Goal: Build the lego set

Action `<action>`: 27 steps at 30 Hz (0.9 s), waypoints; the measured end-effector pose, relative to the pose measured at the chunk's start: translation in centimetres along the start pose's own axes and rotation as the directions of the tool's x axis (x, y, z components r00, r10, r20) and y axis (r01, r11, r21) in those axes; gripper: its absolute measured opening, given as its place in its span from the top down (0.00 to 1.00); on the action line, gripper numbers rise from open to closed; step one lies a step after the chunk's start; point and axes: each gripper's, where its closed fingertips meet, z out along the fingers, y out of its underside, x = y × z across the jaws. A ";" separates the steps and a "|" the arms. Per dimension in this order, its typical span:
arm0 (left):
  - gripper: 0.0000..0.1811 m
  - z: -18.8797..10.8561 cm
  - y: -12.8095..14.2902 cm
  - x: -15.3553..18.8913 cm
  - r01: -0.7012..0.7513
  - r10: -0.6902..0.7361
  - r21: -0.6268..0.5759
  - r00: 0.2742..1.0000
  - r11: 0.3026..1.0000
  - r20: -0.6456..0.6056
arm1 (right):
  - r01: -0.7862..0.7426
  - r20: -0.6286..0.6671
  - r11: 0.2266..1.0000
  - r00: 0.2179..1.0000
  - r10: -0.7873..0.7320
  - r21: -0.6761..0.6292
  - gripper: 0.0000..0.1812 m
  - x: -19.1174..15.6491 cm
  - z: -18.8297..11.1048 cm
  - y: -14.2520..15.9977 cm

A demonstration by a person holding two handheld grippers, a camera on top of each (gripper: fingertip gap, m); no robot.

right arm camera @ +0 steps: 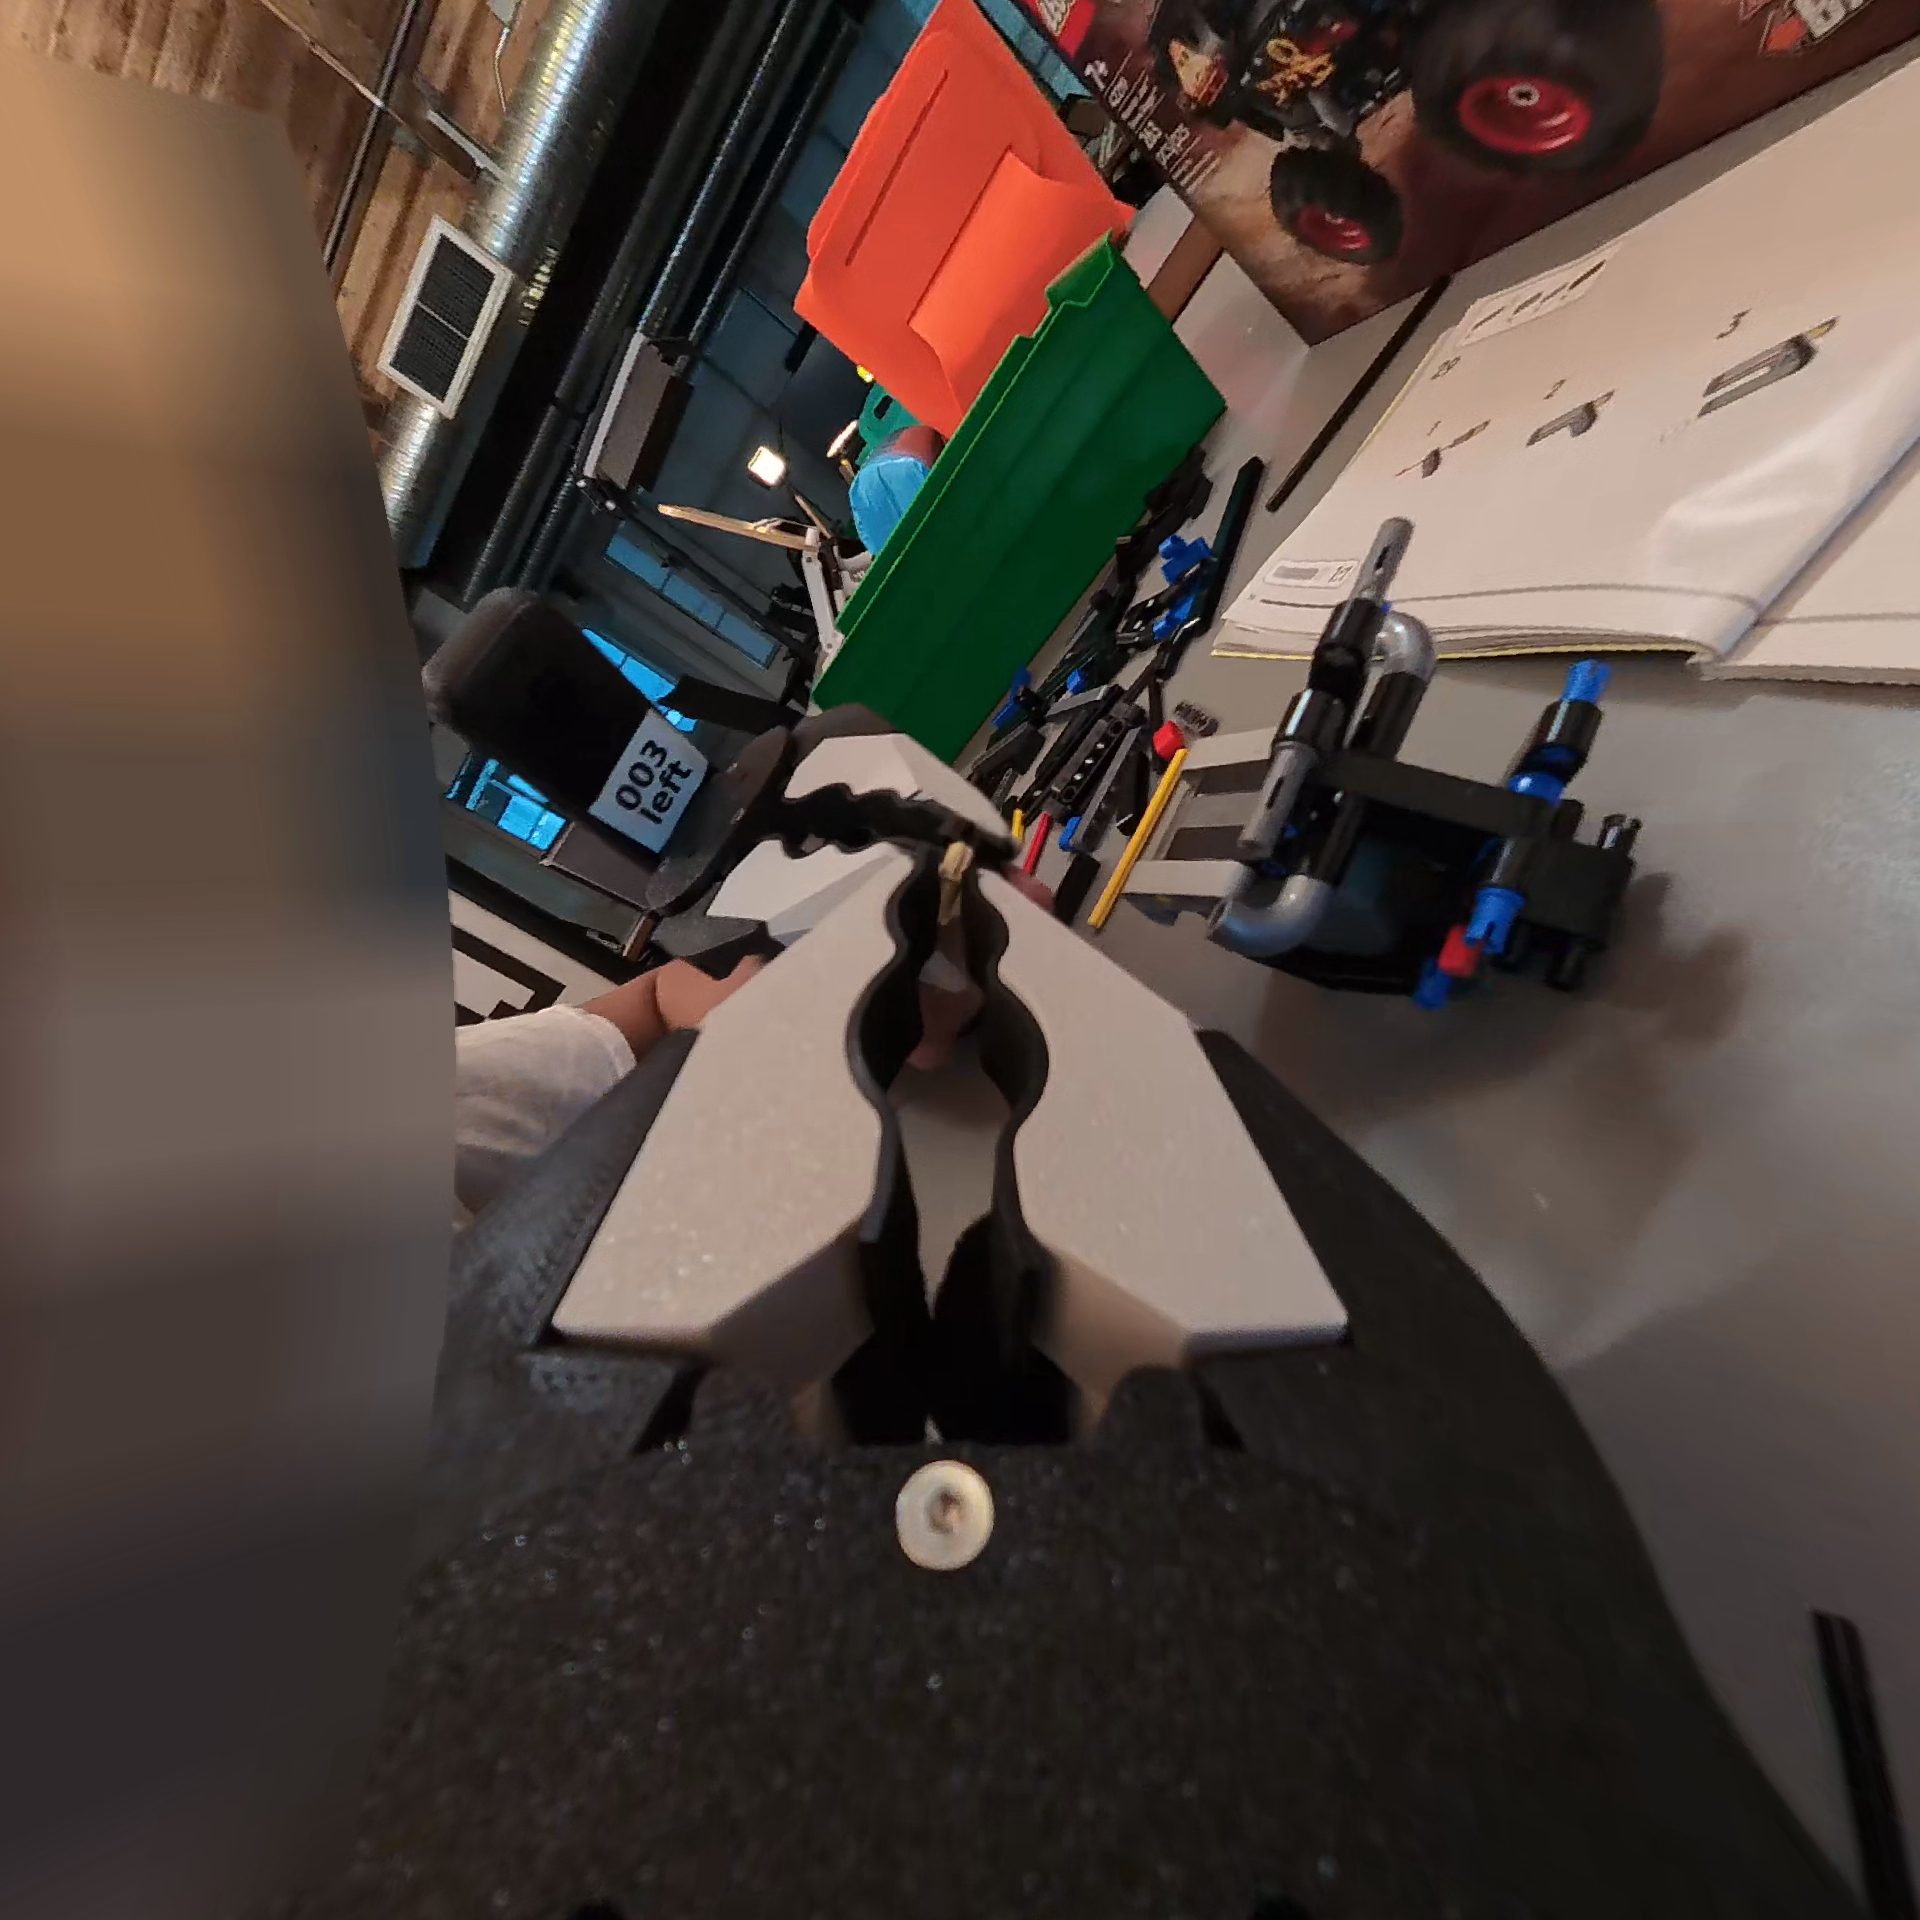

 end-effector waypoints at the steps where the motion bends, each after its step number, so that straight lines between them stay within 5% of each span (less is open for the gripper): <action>1: 0.99 0.0 0.1 -0.1 0.007 -0.007 -0.005 1.000 1.000 -0.001 | -0.005 0.012 1.000 1.000 0.005 -0.005 0.98 -0.2 0.1 0.1; 16: 0.99 0.2 0.3 -0.1 0.021 -0.021 -0.025 1.000 0.999 0.004 | -0.013 -0.021 0.999 1.000 0.014 0.031 0.98 0.3 0.4 0.0; 27: 0.99 0.3 1.1 -0.2 -0.223 0.232 -0.099 0.968 0.970 0.095 | 0.117 -0.128 0.992 0.984 -0.121 -0.036 0.98 0.8 0.3 0.6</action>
